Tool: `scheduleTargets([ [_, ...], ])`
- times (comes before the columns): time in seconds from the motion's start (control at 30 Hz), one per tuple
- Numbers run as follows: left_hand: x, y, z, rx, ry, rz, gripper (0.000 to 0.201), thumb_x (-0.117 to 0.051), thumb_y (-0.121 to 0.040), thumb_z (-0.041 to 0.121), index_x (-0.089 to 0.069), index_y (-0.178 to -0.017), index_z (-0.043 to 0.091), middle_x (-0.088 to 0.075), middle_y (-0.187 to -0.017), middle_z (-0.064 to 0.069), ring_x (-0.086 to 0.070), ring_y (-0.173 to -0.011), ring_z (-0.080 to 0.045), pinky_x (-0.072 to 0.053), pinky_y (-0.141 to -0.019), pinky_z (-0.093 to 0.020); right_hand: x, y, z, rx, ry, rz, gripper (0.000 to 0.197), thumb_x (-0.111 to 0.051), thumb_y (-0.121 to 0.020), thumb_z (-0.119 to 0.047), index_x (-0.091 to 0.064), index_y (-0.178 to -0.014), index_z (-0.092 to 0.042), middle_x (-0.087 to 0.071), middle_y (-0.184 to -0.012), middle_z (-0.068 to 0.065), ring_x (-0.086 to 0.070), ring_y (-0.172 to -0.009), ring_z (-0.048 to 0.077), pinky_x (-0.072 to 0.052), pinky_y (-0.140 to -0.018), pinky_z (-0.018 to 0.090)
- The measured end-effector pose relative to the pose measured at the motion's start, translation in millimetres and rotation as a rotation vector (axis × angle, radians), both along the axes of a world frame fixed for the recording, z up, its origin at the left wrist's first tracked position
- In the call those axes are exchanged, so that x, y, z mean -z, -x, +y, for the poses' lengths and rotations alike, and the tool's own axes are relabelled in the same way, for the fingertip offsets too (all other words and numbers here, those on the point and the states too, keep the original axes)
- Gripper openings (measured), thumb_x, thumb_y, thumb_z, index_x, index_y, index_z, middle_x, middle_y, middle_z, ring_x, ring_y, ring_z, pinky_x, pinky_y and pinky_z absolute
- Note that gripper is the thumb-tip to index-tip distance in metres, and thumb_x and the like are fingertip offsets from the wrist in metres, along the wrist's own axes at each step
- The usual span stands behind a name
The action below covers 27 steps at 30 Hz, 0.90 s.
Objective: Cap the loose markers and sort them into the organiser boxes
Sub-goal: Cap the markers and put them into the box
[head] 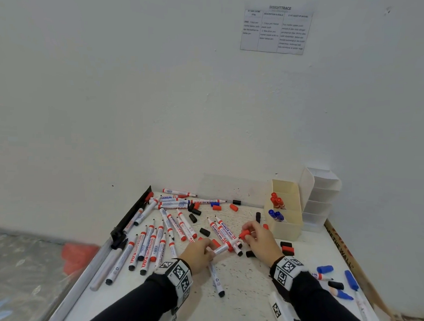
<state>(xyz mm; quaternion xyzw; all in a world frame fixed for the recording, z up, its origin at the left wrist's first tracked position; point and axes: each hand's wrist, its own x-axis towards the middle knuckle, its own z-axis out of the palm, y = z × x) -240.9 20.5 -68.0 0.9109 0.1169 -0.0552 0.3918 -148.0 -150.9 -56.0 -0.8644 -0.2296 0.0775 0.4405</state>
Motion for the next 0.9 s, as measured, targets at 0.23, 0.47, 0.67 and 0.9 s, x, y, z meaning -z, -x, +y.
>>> scheduleTargets([
  [0.23,4.1,0.9,-1.1,0.020,-0.032,-0.008,0.024,-0.045,-0.097,0.017,-0.057,-0.118,0.016,-0.060,-0.116,-0.004,-0.053,-0.089,-0.010,-0.046,-0.091,-0.024,2.9,6.3,-4.0,-0.066,0.048,-0.001,0.026,-0.048,-0.091,-0.001,-0.051,-0.098,-0.026,-0.057,-0.098,-0.006,-0.057,-0.086,0.003,-0.046,-0.073,0.009],
  [0.47,5.6,-1.1,-2.6,-0.070,0.038,-0.052,0.024,-0.040,-0.098,0.013,-0.055,-0.116,0.013,-0.063,-0.112,-0.007,-0.054,-0.083,-0.012,-0.047,-0.084,-0.024,6.4,8.5,-5.5,0.061,-0.032,-0.037,0.019,-0.046,-0.093,-0.005,-0.048,-0.100,-0.022,-0.058,-0.099,-0.002,-0.057,-0.085,0.007,-0.048,-0.080,0.018],
  [0.67,5.7,0.7,-4.2,-0.040,0.024,-0.062,0.023,-0.040,-0.098,0.013,-0.055,-0.116,0.014,-0.064,-0.109,-0.005,-0.057,-0.089,-0.013,-0.050,-0.088,-0.025,8.3,12.5,-8.6,0.019,-0.002,-0.018,0.017,-0.046,-0.095,-0.009,-0.048,-0.104,-0.024,-0.056,-0.103,-0.004,-0.059,-0.093,0.013,-0.050,-0.088,0.025],
  [0.9,-3.7,4.9,-15.4,0.063,0.047,-0.132,0.021,-0.047,-0.095,0.032,-0.059,-0.105,0.017,-0.059,-0.090,0.004,-0.051,-0.072,-0.004,-0.046,-0.075,-0.024,3.5,19.4,-5.6,0.003,0.012,0.073,0.029,-0.037,-0.098,-0.035,-0.052,-0.079,-0.020,-0.052,-0.068,-0.003,-0.049,-0.064,0.010,-0.041,-0.066,0.024],
])
